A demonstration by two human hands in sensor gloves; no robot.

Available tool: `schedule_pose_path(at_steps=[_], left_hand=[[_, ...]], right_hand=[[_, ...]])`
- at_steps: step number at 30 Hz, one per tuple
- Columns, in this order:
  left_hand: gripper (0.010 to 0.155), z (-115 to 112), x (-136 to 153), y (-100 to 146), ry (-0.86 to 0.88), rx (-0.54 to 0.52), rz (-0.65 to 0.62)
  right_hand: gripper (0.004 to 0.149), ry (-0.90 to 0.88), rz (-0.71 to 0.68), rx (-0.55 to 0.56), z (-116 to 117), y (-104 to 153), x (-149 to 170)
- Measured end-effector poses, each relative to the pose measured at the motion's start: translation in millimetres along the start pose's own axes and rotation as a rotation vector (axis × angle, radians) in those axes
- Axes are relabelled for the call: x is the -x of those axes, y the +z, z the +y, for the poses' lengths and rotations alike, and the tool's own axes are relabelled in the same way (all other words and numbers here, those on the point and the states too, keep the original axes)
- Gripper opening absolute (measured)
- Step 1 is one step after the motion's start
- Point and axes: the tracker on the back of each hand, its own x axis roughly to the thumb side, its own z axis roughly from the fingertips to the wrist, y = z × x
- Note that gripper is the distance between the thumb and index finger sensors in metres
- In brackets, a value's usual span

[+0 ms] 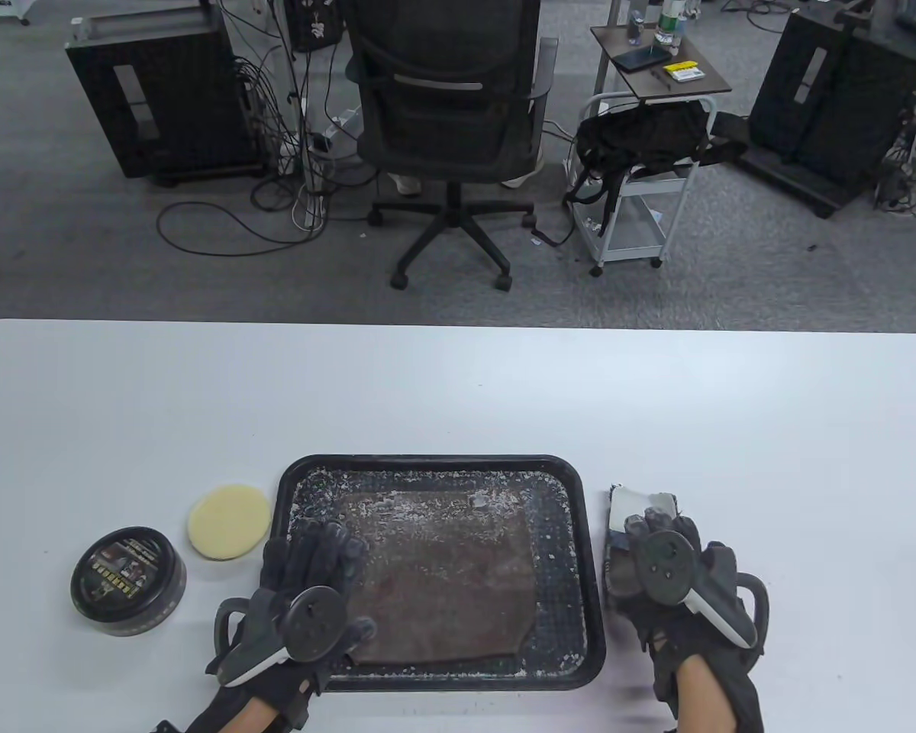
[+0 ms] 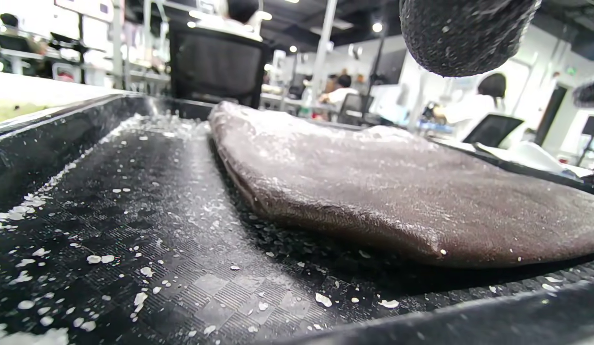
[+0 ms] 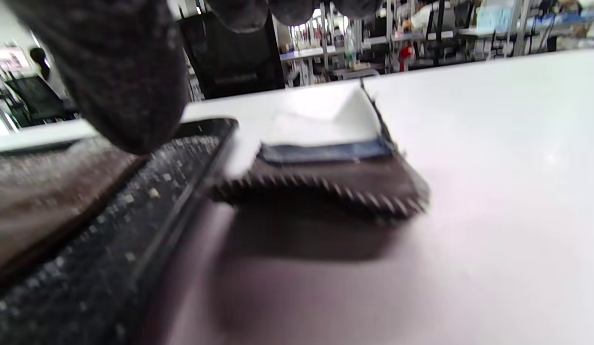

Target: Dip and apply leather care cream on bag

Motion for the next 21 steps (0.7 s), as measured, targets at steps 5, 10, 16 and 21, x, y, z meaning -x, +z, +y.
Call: schedule_pose_path(at_steps=[5, 10, 16, 21], left_hand=[[0.090, 0, 1, 0, 0.004, 0.000, -0.007], [0.089, -1, 1, 0, -0.015, 0.016, -0.013], [0.085, -5, 4, -7, -0.027, 0.063, 0.019], [0.080, -13, 7, -17, -0.062, 0.186, 0.062]], right_hand=[[0.095, 0.005, 0.030, -0.159, 26, -18, 9], [0.092, -0.046, 0.047, -0.208, 44, -27, 22], [0.079, -0.093, 0.067, -0.186, 52, -32, 28], [0.059, -0.020, 0.093, -0.034, 47, -33, 26]])
